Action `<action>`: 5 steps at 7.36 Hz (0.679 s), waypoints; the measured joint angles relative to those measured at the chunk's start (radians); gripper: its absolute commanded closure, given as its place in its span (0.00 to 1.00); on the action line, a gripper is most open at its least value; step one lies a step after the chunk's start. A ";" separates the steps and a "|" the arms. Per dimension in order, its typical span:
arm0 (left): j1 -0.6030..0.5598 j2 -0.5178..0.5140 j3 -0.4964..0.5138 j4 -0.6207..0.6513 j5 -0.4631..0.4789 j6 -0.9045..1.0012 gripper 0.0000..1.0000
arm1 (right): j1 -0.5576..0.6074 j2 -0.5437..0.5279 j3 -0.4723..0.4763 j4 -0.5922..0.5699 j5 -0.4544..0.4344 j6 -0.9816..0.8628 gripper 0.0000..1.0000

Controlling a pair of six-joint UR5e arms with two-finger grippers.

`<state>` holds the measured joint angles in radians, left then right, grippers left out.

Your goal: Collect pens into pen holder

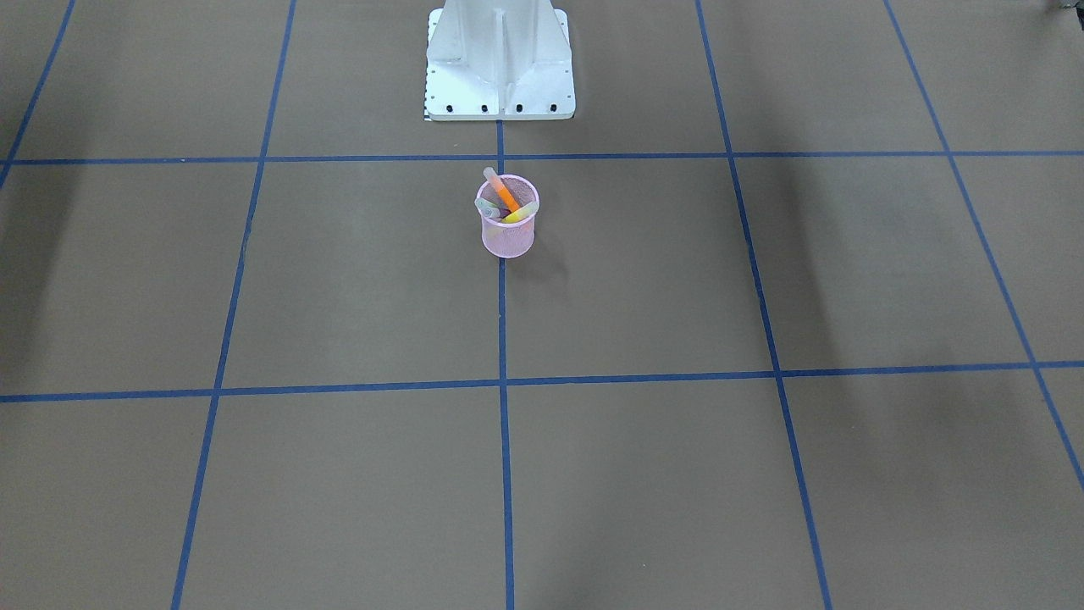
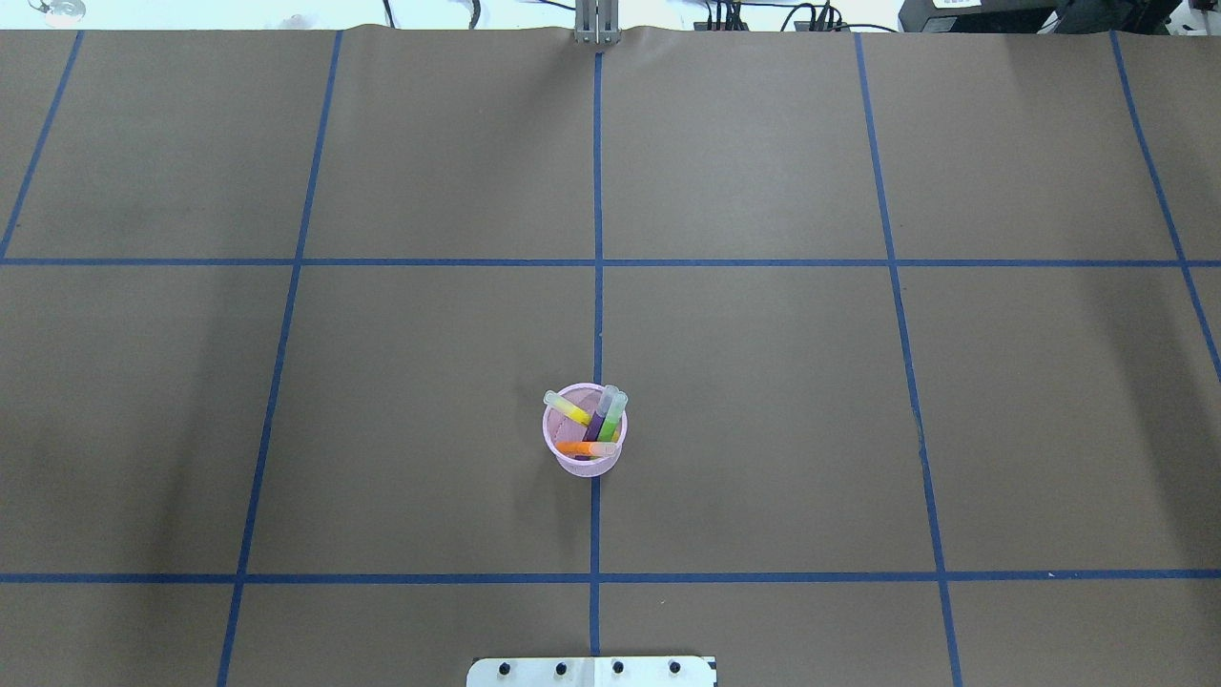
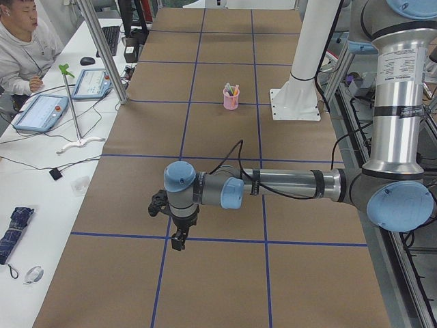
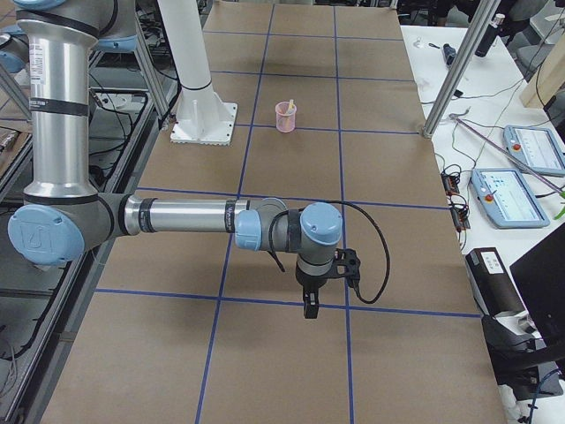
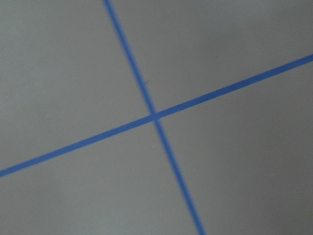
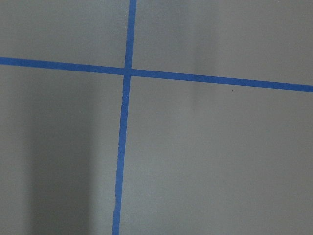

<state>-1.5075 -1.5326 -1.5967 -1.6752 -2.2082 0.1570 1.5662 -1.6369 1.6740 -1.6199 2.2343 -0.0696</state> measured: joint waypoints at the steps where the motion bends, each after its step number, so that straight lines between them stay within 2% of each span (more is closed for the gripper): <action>1: -0.017 0.012 -0.003 0.004 -0.008 -0.044 0.00 | 0.000 0.001 0.000 0.004 0.000 0.001 0.00; 3: -0.073 0.031 -0.032 0.048 -0.099 -0.062 0.00 | 0.000 0.002 -0.001 0.011 0.002 0.002 0.00; 5: -0.095 0.090 -0.080 0.062 -0.132 -0.049 0.00 | -0.001 0.003 0.001 0.012 0.003 0.001 0.00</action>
<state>-1.6029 -1.4428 -1.6766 -1.6132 -2.3406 0.1075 1.5655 -1.6342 1.6749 -1.6081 2.2372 -0.0688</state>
